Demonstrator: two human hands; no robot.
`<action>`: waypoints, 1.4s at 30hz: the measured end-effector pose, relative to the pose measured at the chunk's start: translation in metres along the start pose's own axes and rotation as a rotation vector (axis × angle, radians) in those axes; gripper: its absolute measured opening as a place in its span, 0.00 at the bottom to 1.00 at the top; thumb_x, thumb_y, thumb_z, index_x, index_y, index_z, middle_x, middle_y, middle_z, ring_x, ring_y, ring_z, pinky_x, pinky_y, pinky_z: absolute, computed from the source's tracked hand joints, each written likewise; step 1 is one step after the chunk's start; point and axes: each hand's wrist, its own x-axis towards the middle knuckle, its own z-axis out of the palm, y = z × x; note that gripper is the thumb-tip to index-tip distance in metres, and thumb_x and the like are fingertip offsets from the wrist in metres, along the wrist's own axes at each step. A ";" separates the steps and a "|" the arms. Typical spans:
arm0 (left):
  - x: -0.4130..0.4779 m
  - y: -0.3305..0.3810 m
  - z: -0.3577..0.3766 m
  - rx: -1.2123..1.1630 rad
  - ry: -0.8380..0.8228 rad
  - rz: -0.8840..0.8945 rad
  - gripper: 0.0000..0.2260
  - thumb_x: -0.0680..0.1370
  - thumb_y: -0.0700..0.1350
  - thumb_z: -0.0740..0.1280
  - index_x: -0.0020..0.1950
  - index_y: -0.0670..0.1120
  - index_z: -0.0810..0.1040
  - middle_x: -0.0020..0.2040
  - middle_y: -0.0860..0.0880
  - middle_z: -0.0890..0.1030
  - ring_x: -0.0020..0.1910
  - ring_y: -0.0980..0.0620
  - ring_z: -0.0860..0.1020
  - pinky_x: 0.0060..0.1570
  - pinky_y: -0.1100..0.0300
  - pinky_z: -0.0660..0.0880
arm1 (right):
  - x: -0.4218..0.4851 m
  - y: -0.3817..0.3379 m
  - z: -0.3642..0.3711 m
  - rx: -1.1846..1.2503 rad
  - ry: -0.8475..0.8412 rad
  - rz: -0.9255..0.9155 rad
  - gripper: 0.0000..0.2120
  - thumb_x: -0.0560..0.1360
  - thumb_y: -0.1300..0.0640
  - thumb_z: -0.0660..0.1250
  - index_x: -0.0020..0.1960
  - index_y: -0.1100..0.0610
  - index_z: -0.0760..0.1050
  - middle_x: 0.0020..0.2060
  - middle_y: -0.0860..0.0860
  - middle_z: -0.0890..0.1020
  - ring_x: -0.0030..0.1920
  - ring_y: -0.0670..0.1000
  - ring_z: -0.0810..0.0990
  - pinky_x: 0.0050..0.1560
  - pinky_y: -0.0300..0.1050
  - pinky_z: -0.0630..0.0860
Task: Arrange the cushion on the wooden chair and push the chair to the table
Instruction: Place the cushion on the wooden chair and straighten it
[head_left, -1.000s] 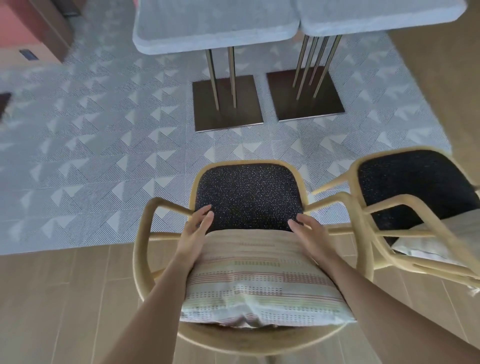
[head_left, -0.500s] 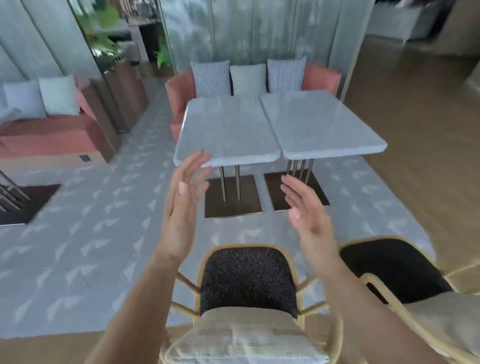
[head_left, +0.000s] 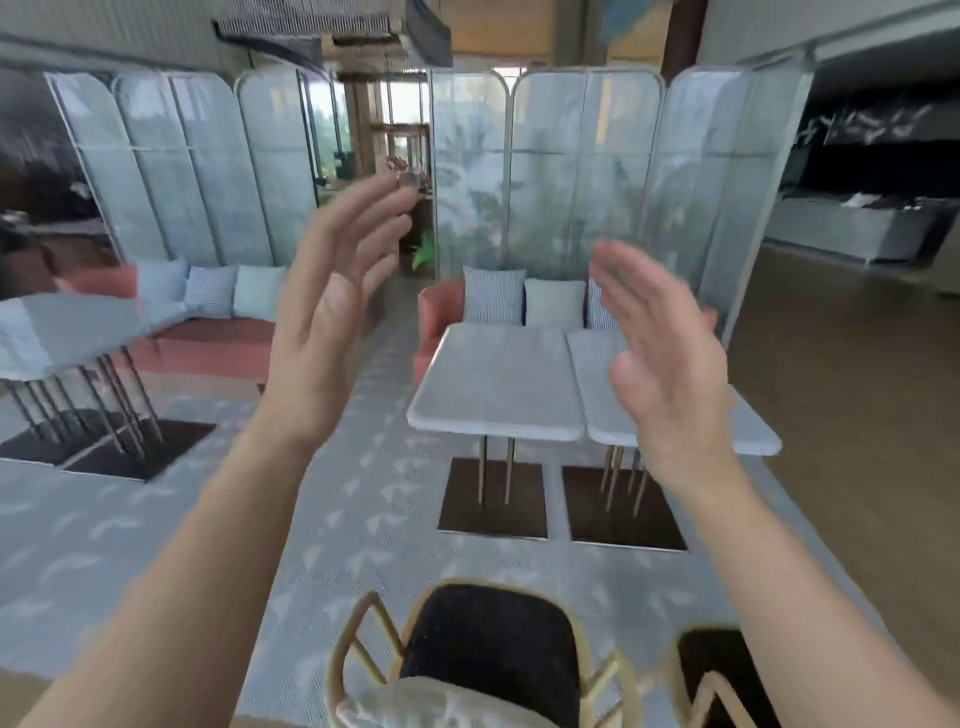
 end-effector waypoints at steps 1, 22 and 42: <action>-0.007 0.006 -0.001 0.000 0.015 -0.012 0.27 0.80 0.71 0.63 0.76 0.62 0.72 0.77 0.51 0.74 0.79 0.42 0.70 0.78 0.40 0.64 | -0.003 -0.002 0.004 0.044 -0.016 0.017 0.38 0.80 0.35 0.65 0.77 0.63 0.64 0.76 0.58 0.72 0.78 0.57 0.70 0.79 0.59 0.66; -0.244 0.231 -0.260 0.634 0.568 -0.202 0.30 0.78 0.73 0.64 0.76 0.59 0.74 0.78 0.48 0.75 0.80 0.41 0.69 0.79 0.42 0.64 | -0.032 -0.092 0.385 0.709 -0.494 0.048 0.43 0.74 0.26 0.65 0.77 0.55 0.67 0.76 0.50 0.74 0.78 0.55 0.71 0.78 0.60 0.65; -0.372 0.328 -0.542 0.943 0.831 -0.249 0.28 0.80 0.72 0.63 0.75 0.60 0.74 0.78 0.48 0.74 0.80 0.41 0.69 0.78 0.45 0.66 | -0.060 -0.153 0.767 1.028 -0.726 0.090 0.45 0.76 0.28 0.66 0.77 0.63 0.65 0.75 0.55 0.74 0.76 0.56 0.72 0.78 0.58 0.67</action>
